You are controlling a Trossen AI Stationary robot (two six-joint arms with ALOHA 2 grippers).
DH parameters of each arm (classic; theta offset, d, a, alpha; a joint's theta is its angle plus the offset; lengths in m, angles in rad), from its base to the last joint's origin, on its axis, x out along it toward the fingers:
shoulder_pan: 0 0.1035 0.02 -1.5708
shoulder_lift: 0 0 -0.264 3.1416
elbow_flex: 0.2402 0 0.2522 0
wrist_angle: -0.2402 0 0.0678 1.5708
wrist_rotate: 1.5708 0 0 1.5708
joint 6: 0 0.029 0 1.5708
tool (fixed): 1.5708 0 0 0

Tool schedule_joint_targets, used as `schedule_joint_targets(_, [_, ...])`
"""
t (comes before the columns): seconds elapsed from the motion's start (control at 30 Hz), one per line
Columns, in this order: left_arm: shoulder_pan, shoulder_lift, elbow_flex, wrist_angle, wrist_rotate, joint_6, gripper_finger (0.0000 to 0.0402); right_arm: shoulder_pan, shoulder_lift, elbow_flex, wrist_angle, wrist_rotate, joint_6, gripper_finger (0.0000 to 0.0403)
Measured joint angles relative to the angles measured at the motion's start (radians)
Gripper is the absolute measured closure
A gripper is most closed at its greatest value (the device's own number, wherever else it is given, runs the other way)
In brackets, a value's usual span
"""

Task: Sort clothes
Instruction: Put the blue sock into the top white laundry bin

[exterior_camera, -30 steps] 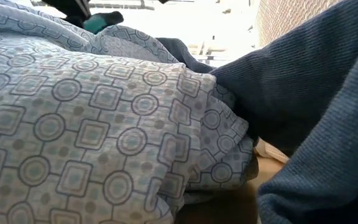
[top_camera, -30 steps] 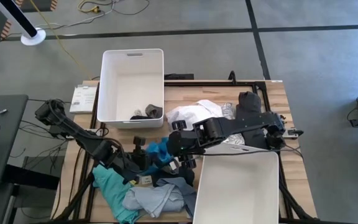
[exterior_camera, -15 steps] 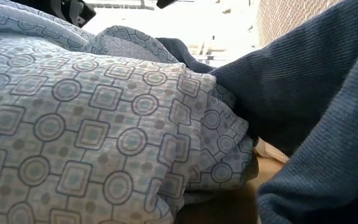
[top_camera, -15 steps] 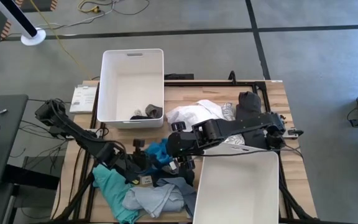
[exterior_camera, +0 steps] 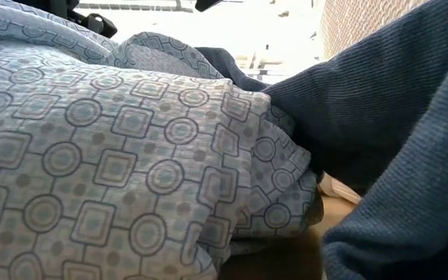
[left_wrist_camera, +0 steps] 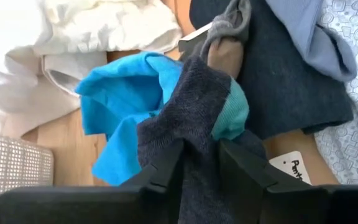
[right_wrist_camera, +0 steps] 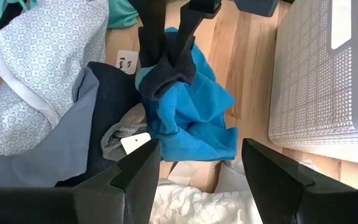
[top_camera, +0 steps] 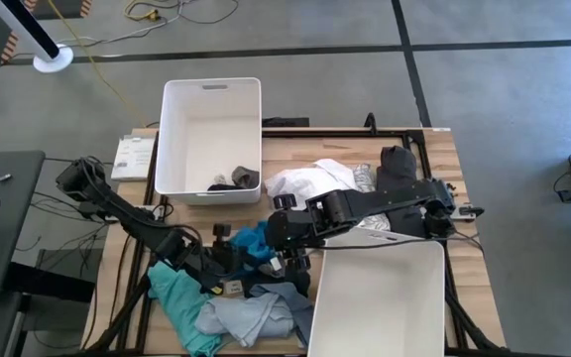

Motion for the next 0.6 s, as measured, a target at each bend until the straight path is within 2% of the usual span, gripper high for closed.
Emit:
schedule_joint_targets(0.27, [0.000,-0.016,-0.001,0.012,0.006,0.004,0.0341,0.000,0.000,0.000,0.005,0.000,-0.001,0.0159])
schedule_joint_targets(0.6, [-0.016,-0.045,-0.001,0.027,0.016,0.022,0.0307,0.000,0.000,0.001,0.013,0.000,-0.006,0.0159])
